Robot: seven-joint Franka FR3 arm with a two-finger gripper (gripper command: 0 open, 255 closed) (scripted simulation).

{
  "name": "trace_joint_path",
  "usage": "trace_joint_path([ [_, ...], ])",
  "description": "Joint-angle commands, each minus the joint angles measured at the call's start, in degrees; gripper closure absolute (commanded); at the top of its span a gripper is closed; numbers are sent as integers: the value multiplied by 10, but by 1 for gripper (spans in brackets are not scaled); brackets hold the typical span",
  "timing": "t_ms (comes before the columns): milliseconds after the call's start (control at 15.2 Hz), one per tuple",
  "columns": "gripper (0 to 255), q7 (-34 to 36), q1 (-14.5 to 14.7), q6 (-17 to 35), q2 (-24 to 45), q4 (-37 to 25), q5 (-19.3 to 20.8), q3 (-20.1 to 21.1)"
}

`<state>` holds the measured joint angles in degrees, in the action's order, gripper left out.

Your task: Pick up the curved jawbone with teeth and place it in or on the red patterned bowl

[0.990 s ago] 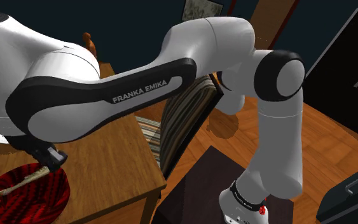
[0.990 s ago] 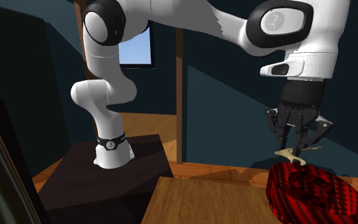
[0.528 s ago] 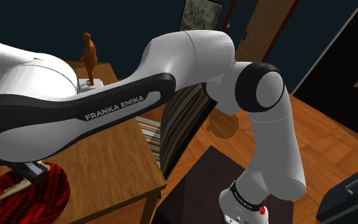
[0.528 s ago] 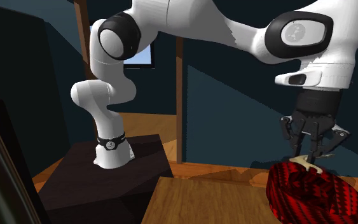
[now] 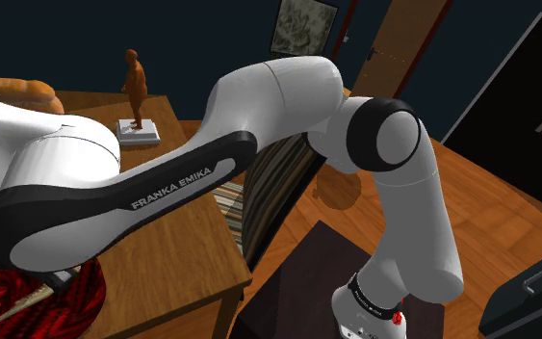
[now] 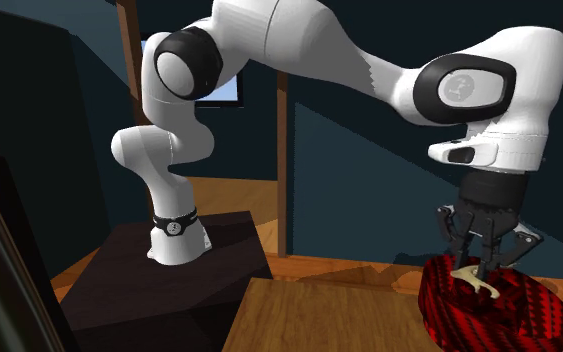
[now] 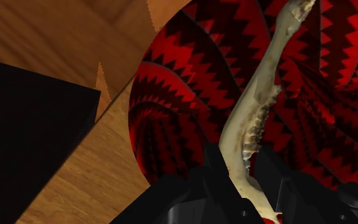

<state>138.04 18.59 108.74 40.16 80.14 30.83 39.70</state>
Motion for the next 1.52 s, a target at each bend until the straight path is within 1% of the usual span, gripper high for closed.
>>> trace_joint_path([
  [0,255,3,0,11,5,7,4,-3],
  [66,255,5,0,18,9,11,7,-5],
  [594,255,5,0,18,9,11,7,-4],
  [660,0,5,0,18,9,11,7,-4],
  [924,0,7,4,15,12,6,7,-4],
  [990,0,5,0,18,9,11,7,-4],
  [1254,0,-7,5,-38,-12,-29,-10,7],
  [1452,0,-7,5,-38,-13,-29,-10,7],
])
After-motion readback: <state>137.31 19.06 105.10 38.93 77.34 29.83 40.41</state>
